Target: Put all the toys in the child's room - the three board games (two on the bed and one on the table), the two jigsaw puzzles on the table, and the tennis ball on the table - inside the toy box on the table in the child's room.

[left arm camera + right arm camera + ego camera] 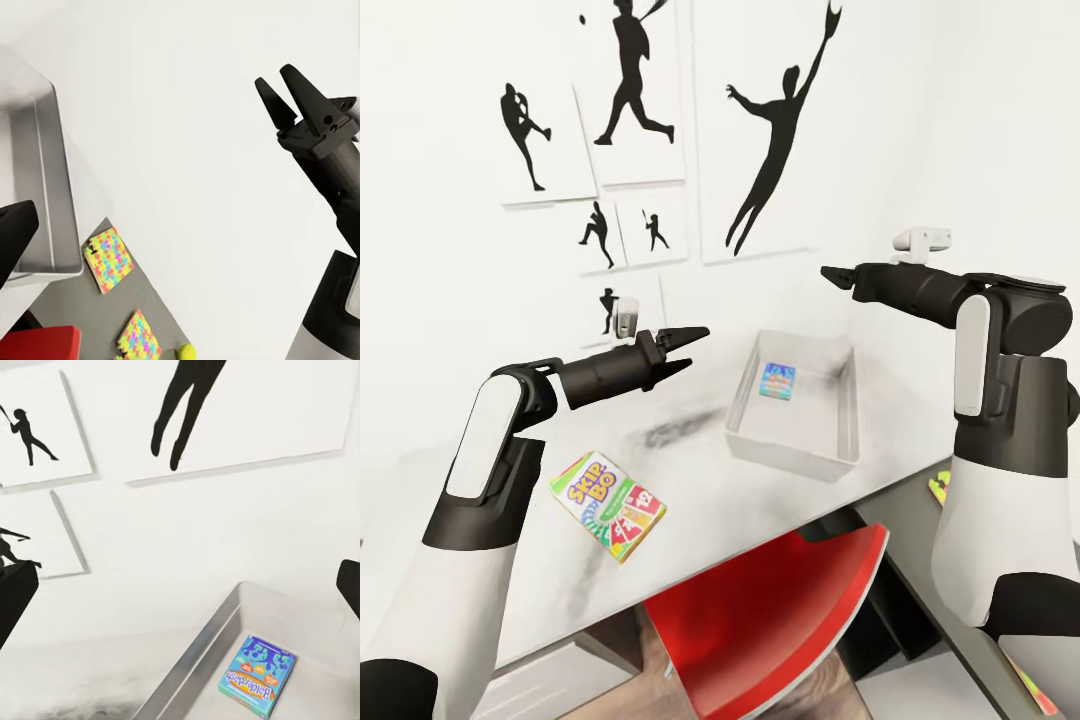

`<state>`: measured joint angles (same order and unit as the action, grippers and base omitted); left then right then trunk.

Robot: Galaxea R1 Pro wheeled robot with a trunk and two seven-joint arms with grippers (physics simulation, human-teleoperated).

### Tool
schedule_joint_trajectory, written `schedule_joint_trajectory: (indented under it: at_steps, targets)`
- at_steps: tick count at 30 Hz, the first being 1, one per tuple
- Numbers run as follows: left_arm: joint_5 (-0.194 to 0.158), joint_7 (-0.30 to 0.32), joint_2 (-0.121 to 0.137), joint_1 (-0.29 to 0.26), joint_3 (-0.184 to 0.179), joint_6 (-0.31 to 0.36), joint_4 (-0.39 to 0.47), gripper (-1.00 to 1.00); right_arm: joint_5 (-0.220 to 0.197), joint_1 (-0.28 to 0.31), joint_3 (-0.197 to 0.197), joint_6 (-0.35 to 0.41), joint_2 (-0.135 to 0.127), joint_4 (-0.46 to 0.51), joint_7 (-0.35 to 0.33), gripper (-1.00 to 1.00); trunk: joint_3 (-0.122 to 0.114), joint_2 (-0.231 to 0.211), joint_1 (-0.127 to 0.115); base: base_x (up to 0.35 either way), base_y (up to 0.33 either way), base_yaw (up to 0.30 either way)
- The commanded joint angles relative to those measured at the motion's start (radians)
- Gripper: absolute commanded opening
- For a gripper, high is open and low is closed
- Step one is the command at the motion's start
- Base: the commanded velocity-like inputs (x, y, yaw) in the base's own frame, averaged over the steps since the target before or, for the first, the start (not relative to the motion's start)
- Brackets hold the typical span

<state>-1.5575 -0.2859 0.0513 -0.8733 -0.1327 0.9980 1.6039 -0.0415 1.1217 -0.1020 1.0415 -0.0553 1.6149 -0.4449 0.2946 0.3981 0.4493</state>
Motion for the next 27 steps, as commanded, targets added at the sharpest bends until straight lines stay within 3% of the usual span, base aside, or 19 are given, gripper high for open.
schedule_joint_trajectory:
  at_steps: [1, 18, 27]
  targets:
    - [-0.01, -0.01, 0.0, -0.001, -0.001, 0.0, 0.001, 1.0, -0.004, 0.001, -0.001, 0.006, 0.0, 0.0, 0.0, 1.0, 0.0, 0.002, 0.001, -0.002, 0.0, 0.0]
    - [-0.01, -0.01, 0.001, -0.001, -0.001, 0.0, 0.0, 1.0, -0.004, 0.001, -0.002, 0.006, 0.001, 0.0, 0.0, 1.0, -0.028, 0.002, 0.001, -0.005, 0.0, 0.0]
    - [-0.011, -0.008, 0.0, -0.001, -0.002, 0.001, 0.0, 1.0, -0.004, 0.001, -0.002, 0.006, 0.0, 0.0, 0.0, 1.0, -0.042, 0.002, 0.001, -0.126, 0.0, 0.0]
